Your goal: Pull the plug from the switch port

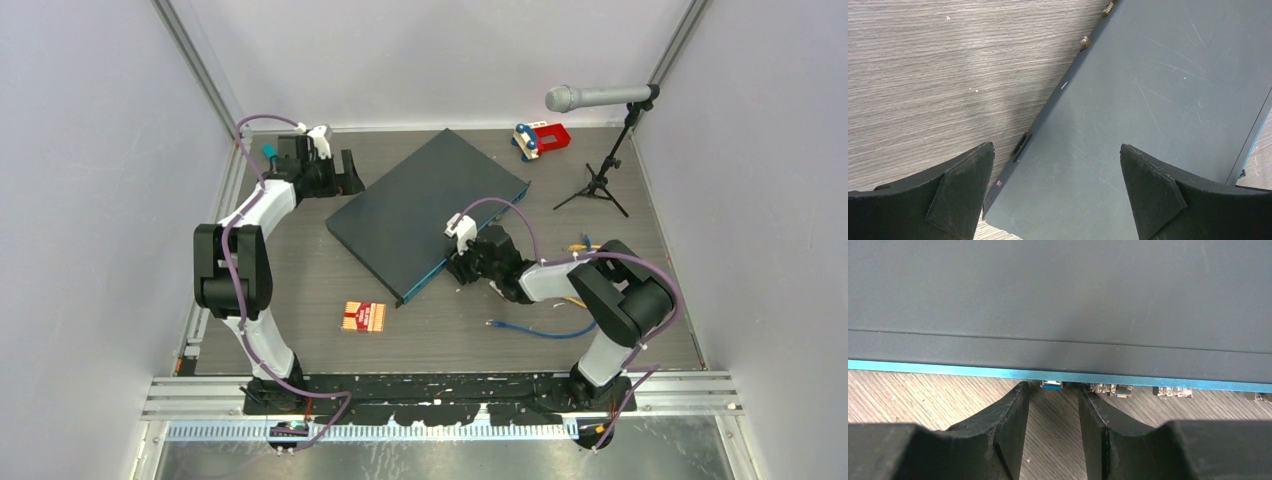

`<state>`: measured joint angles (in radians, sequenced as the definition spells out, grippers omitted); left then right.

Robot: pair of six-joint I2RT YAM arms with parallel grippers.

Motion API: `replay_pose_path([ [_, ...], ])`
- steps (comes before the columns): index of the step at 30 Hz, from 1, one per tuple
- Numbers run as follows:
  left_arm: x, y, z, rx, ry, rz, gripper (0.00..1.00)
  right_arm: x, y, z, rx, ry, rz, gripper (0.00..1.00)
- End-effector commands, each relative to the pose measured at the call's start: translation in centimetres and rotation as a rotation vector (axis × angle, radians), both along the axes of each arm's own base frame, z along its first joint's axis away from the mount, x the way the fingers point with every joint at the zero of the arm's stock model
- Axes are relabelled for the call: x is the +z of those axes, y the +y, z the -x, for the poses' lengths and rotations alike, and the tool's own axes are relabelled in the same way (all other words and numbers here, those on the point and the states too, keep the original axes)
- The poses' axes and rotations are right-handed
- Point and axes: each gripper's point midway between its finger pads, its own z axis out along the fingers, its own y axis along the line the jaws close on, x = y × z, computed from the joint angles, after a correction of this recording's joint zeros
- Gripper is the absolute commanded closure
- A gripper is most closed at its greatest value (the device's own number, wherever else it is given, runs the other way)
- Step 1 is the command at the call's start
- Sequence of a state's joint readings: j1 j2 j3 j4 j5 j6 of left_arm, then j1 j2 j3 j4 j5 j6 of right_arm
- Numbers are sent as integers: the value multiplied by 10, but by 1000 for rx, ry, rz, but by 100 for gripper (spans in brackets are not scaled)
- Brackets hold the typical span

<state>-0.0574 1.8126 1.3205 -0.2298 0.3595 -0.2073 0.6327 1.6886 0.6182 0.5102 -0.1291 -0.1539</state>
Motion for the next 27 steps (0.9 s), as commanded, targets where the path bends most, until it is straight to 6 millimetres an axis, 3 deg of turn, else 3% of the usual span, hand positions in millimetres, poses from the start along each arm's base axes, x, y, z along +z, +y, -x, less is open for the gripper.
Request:
replay_pose_path([
  [1, 10, -2, -2, -4, -30, 19, 1, 39, 5, -31, -50, -185, -101, 54],
  [17, 6, -3, -2, -4, -20, 26, 2, 60, 10, -36, -87, -258, -236, 56],
  [27, 9, -4, -3, -7, -21, 34, 2, 66, 16, -50, -125, -289, -269, 62],
])
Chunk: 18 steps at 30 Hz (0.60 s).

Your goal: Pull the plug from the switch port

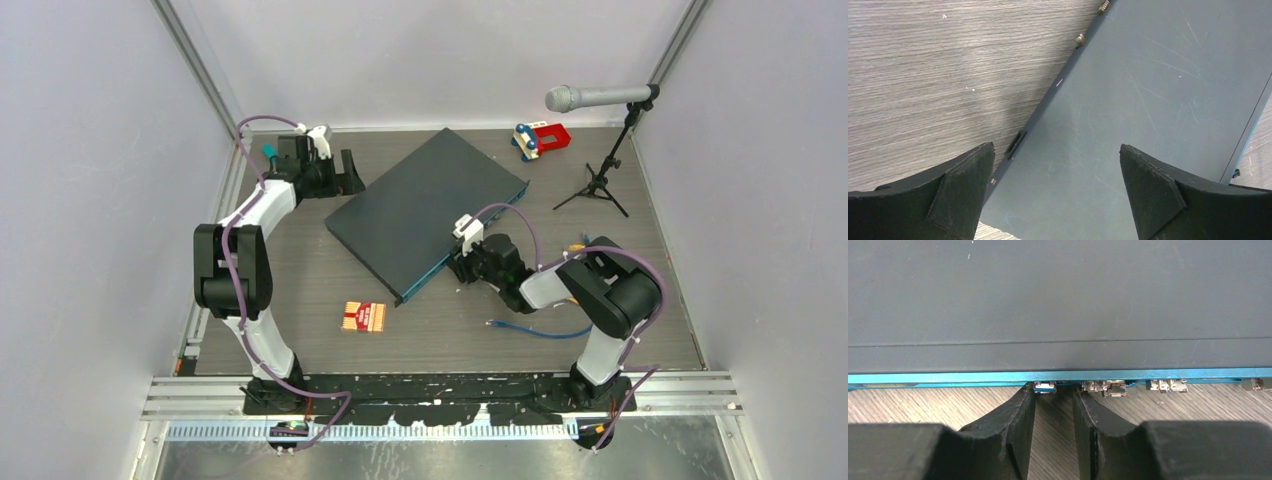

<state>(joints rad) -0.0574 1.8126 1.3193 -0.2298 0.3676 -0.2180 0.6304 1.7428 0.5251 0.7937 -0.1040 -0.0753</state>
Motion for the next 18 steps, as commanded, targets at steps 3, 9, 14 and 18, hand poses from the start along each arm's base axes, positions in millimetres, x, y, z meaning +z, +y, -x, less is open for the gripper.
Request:
replay_pose_path([
  [3, 7, -2, -3, -7, -22, 21, 2, 66, 17, -44, -71, -228, -161, 69],
  [9, 5, -2, -1, -10, -17, 20, 2, 68, 14, -44, -80, -243, -157, 86],
  [14, 3, -2, 3, -32, -15, -1, 2, 70, 8, -40, -81, -251, -140, 99],
  [18, 4, 1, 6, -51, -31, -30, 3, 76, 6, -37, -69, -249, -118, 99],
])
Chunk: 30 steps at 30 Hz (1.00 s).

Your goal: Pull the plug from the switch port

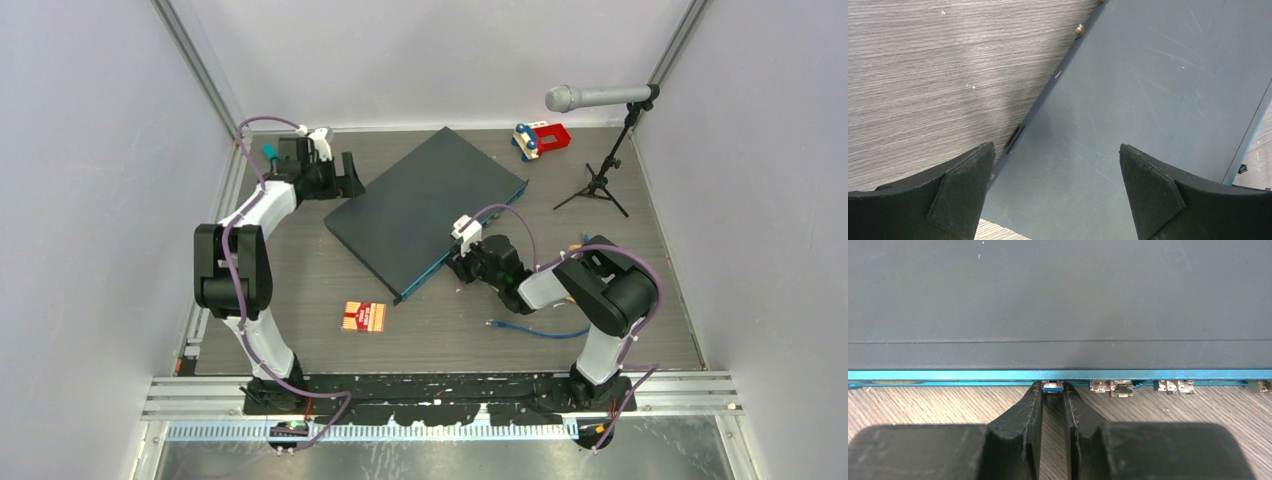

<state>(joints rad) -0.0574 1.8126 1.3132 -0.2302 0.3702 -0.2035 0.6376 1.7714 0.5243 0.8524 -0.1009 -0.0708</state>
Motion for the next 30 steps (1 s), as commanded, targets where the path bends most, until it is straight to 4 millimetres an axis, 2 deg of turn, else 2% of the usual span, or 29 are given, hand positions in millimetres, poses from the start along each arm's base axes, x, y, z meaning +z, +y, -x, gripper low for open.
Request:
replay_pose_path([
  [1, 8, 1, 5, -45, -38, -25, 3, 74, -1, -33, -72, -219, -86, 99],
  [6, 13, 1, 9, -74, -48, -40, 3, 75, -5, -26, -59, -201, -46, 99],
  [17, 32, -8, 32, -163, -109, -74, 4, 70, -15, -15, -42, -152, 33, 99],
  [26, 42, -11, 42, -196, -133, -79, 4, 50, -27, 11, -13, -57, 80, 99],
  [30, 46, -21, 48, -231, -135, -55, 4, 44, -28, 11, 2, -79, 90, 99],
])
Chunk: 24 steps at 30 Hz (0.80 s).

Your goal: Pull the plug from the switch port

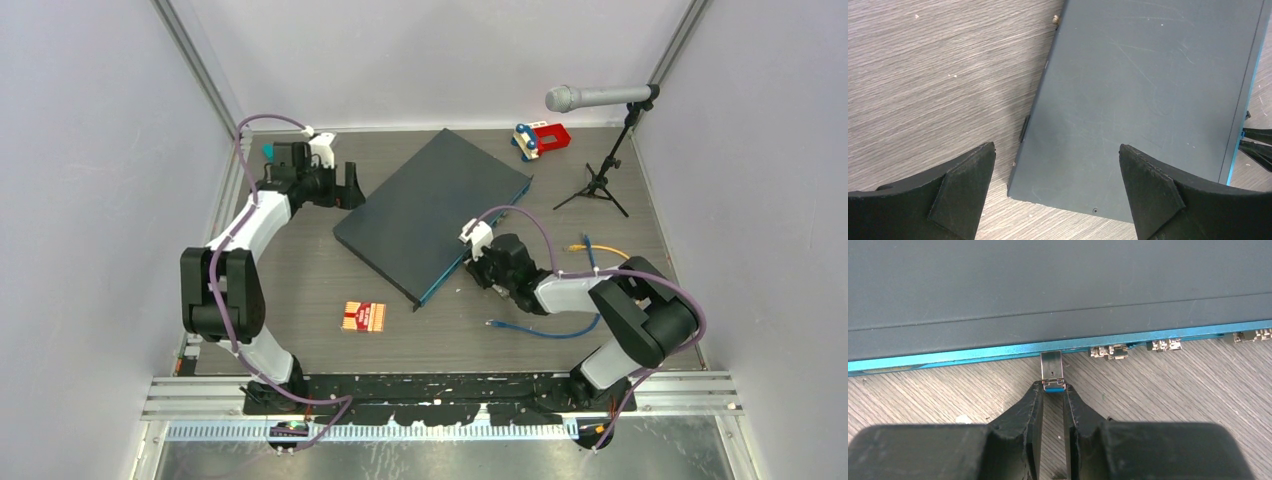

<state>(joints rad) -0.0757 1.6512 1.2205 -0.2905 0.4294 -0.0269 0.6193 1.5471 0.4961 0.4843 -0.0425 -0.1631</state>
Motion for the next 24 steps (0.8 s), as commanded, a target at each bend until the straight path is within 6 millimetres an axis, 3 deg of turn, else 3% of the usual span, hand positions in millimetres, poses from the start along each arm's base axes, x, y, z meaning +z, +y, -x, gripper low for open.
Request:
replay_pose_path([
  [1, 23, -18, 12, -92, -47, 41, 3, 43, 14, -15, 39, -154, -93, 99],
  [9, 24, -68, 50, -373, -151, -66, 4, 37, 3, -41, 58, -99, -161, 99],
  [24, 23, -78, 57, -401, -145, -51, 4, 41, -10, -22, 10, -74, -222, 99],
])
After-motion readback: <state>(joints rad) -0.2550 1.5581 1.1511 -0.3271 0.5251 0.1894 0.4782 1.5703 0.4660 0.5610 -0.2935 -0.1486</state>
